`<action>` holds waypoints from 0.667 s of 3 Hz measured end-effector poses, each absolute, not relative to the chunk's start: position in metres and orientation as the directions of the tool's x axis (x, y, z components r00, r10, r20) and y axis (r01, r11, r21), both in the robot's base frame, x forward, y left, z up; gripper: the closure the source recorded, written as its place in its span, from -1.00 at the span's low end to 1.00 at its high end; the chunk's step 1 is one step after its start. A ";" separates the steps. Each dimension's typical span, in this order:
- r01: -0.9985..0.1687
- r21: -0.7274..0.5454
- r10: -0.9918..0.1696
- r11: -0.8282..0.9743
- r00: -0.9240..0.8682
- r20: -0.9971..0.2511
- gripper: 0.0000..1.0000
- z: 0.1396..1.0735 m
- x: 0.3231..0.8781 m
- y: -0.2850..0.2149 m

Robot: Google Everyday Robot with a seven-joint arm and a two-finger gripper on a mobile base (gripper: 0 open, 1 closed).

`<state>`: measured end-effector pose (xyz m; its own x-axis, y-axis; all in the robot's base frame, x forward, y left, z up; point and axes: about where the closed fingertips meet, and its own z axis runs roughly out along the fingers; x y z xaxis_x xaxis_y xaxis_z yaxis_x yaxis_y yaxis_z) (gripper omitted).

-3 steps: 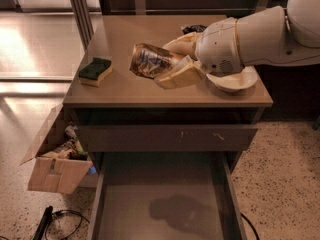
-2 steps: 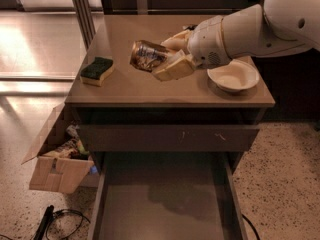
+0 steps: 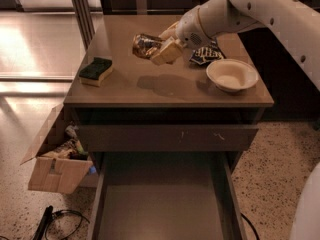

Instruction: Pick orange can from middle drawer and place on counter

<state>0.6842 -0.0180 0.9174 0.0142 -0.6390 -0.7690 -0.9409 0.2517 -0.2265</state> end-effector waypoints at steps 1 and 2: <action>-0.944 -0.202 -0.665 0.262 -0.025 -0.746 1.00 0.900 0.702 -0.018; -0.941 -0.181 -0.712 0.287 -0.083 -0.697 1.00 0.870 0.707 -0.026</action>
Offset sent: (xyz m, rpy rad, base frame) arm 0.0216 -0.0227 -0.0978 -0.2059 0.1512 -0.1112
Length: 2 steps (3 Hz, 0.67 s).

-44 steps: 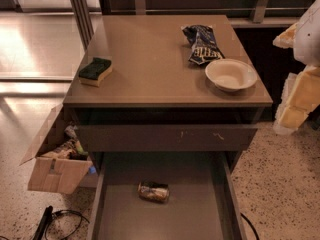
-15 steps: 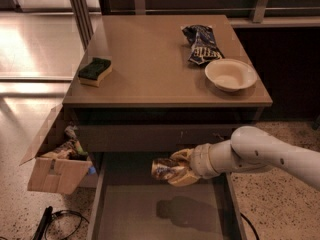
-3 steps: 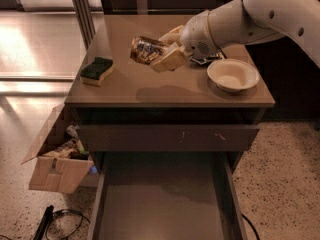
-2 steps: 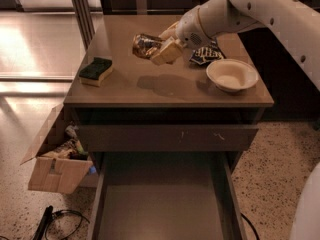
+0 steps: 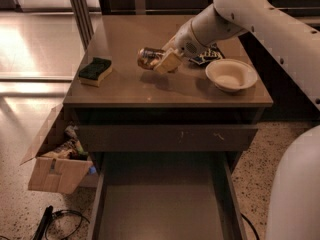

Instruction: Pick orange can from middle drawer and place on counter

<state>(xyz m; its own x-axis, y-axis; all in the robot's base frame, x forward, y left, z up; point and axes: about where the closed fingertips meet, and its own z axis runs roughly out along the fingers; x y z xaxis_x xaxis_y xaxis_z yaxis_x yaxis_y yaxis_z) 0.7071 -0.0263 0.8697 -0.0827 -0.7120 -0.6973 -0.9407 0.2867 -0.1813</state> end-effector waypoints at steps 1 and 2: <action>-0.939 -0.155 -0.746 0.308 -0.137 -0.652 1.00 0.836 0.709 -0.037; -0.936 -0.147 -0.757 0.321 -0.160 -0.634 0.75 0.827 0.710 -0.043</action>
Offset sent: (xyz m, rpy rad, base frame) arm 0.0066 -0.0408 -0.0807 -0.1359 0.0981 -0.1175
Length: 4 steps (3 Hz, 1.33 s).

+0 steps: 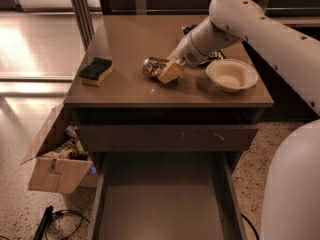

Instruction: Pick orange can from middle drawer and place on counter

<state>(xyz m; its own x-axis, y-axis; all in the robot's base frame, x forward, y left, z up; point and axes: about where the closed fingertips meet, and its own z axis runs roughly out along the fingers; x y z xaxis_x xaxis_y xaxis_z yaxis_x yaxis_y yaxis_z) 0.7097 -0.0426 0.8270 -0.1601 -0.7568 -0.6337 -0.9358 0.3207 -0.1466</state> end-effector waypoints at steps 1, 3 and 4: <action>-0.936 -0.147 -0.757 0.321 -0.160 -0.634 0.38 0.828 0.710 -0.043; -0.936 -0.146 -0.757 0.321 -0.160 -0.634 -0.56 0.828 0.710 -0.043; -0.936 -0.146 -0.757 0.320 -0.160 -0.634 -1.00 0.828 0.710 -0.043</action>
Offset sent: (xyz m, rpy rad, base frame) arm 0.0000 0.0000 0.0012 0.0000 0.0000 0.0000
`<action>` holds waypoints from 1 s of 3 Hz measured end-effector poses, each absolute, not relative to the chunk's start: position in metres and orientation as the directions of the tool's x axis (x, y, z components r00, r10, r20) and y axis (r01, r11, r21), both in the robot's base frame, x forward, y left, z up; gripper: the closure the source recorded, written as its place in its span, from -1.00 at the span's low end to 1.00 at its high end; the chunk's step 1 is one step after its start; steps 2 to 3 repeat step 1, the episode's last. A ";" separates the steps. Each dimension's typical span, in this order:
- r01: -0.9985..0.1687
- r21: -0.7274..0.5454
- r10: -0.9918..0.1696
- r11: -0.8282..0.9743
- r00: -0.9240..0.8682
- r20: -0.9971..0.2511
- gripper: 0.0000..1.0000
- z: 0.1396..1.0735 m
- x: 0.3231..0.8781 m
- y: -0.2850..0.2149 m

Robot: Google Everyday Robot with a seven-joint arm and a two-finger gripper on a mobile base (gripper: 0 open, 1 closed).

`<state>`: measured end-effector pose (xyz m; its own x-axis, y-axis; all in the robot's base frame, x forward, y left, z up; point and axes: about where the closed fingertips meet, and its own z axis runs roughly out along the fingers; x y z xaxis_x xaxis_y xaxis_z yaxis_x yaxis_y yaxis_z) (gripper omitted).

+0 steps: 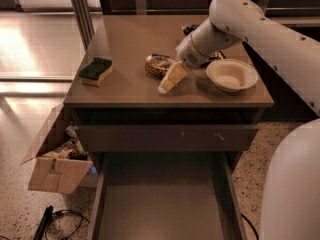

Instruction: Pick orange can from middle drawer and place on counter

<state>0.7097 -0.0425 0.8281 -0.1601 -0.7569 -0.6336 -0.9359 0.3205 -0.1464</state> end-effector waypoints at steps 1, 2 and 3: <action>-0.936 -0.146 -0.757 0.320 -0.160 -0.634 -1.00 0.828 0.710 -0.042; -0.936 -0.146 -0.757 0.320 -0.160 -0.634 -1.00 0.828 0.710 -0.042; -0.936 -0.146 -0.757 0.320 -0.160 -0.634 -1.00 0.828 0.710 -0.042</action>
Offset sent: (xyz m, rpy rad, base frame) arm 0.0000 0.0000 0.0000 0.0000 0.0000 0.0000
